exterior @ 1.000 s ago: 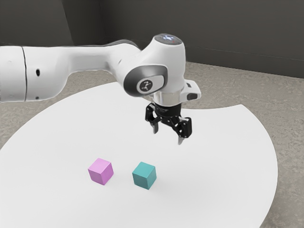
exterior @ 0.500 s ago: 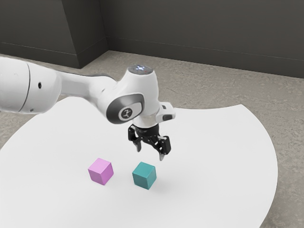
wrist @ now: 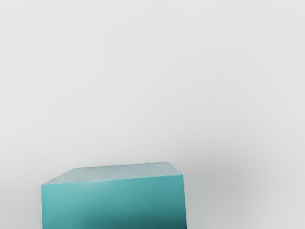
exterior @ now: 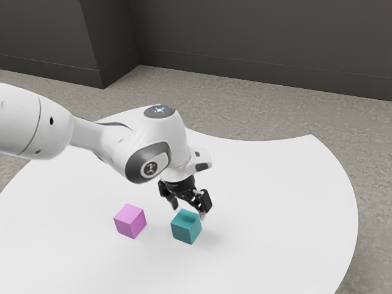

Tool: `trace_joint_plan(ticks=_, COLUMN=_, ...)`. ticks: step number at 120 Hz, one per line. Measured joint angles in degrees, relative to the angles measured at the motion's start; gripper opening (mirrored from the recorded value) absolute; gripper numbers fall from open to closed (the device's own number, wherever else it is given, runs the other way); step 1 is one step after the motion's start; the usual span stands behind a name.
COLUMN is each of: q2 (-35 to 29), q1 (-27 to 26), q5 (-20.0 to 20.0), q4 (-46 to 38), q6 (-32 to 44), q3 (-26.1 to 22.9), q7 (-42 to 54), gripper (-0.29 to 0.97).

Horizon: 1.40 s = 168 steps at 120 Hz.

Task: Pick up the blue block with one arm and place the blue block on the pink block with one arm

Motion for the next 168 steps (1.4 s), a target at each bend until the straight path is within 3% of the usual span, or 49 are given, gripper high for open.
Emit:
trace_joint_plan(ticks=99, q2=4.32, q1=-0.55, q5=0.09, q4=-2.37, q6=3.04, q3=1.43, q7=6.3, gripper=0.68)
trace_joint_plan(ticks=168, q2=7.01, q1=-1.99, q5=-0.07, q4=1.02, q6=1.85, q3=3.1, q7=7.29, gripper=0.68)
